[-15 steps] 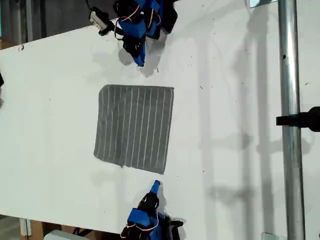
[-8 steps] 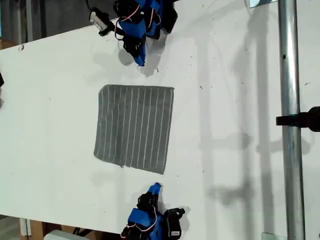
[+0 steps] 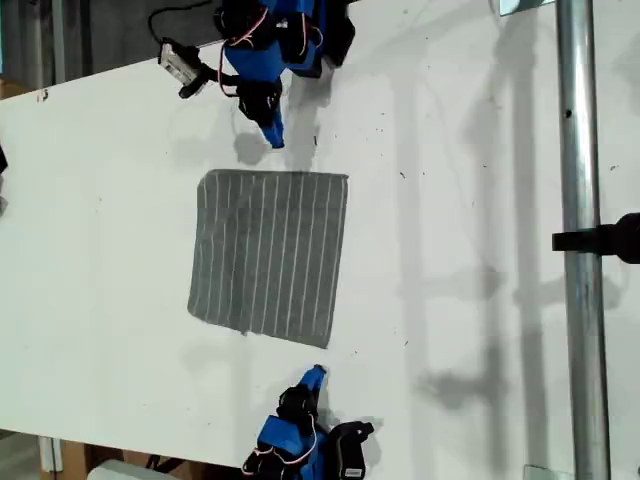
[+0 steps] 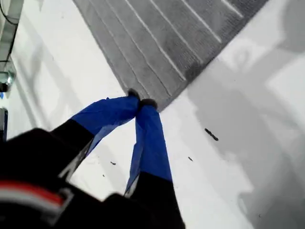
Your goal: Grasp corners of a towel and fold twice.
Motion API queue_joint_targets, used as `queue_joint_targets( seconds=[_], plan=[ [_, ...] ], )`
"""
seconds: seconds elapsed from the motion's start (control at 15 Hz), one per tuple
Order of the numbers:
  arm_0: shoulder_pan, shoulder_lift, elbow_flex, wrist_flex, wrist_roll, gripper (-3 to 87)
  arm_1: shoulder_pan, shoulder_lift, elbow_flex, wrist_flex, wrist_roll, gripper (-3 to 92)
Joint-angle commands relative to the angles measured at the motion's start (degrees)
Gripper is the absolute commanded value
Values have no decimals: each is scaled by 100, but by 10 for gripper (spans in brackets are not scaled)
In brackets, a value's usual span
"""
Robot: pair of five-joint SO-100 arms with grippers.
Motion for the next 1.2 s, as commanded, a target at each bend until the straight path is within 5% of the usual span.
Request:
queue_joint_targets(
  seconds=[0.0,0.33,0.4,0.53,1.13],
  plan=[
    [-35,0,-62,-79,-18,-30,-378,-1705,-1740,149,-439,-4],
    [-26,0,-44,-79,-114,-30,-1151,-2856,-3164,870,-712,49],
    [-35,0,-44,-79,-114,-30,-1239,-2733,-3085,800,-721,181],
    [-44,0,-26,-79,-97,-30,-1459,-2760,-2962,439,-853,296],
    [-62,0,-44,141,-53,-29,-1846,-6451,-4280,835,-369,315]
  ],
)
